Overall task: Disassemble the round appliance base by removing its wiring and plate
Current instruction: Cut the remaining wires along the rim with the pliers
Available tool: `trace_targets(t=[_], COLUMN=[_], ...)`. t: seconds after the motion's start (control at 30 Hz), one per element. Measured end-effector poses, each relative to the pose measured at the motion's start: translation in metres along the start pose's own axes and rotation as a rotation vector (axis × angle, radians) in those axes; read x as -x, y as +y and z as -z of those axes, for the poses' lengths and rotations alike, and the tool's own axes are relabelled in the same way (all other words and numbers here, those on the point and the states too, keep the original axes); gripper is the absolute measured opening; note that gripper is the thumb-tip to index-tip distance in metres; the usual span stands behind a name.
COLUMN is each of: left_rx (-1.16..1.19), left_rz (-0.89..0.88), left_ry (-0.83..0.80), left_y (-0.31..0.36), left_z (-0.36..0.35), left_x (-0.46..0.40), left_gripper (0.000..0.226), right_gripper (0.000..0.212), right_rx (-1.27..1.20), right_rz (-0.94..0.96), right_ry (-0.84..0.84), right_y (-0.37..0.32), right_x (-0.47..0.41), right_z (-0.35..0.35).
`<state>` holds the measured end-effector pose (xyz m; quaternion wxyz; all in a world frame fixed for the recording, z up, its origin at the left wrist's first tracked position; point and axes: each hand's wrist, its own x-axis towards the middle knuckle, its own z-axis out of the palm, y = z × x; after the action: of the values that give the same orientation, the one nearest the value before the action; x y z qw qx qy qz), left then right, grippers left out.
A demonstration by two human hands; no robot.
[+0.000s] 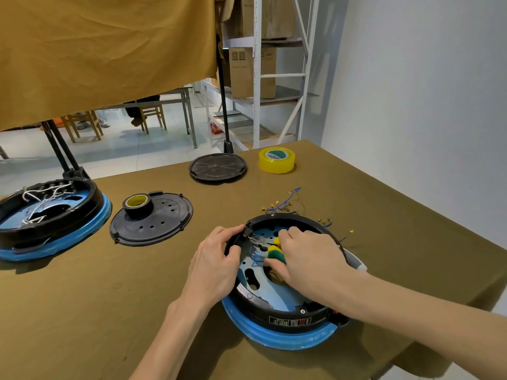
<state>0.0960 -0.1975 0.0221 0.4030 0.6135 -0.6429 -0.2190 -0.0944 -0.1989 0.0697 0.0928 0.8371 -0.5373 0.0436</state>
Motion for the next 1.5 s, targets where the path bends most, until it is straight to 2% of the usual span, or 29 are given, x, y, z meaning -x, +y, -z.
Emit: trace_targets(t=[0.13,0.27,0.4,0.57,0.7,1.2,1.5], left_rx=[-0.001,-0.007,-0.005,-0.020,-0.030,-0.008,-0.008], left_rz=[-0.009,-0.012,-0.019,-0.022,-0.024,-0.011,-0.012], left_ry=[0.003,0.002,0.000,-0.008,0.003,0.008,0.007], left_y=[-0.001,-0.002,-0.001,-0.003,-0.003,-0.001,0.000], left_z=[-0.001,-0.001,0.000,0.000,-0.001,-0.001,-0.001], left_x=[-0.001,-0.001,-0.001,-0.002,-0.003,-0.002,-0.002], left_gripper=[0.046,0.044,0.045,0.045,0.043,0.043,0.043], right_gripper=[0.056,0.054,0.053,0.050,0.051,0.050,0.049], right_rx=[-0.258,-0.017,-0.231,-0.127,-0.140,-0.109,0.017], right_rz=[-0.121,-0.009,-0.120,-0.083,-0.099,-0.074,-0.010], right_ry=[-0.159,0.006,-0.130,-0.027,-0.056,-0.003,0.036], right_y=[0.012,0.002,0.010,0.007,0.009,0.004,0.000], right_x=[-0.007,0.000,-0.006,0.000,0.004,0.001,-0.006], right_z=[0.009,0.001,0.004,-0.001,-0.001,0.005,0.007])
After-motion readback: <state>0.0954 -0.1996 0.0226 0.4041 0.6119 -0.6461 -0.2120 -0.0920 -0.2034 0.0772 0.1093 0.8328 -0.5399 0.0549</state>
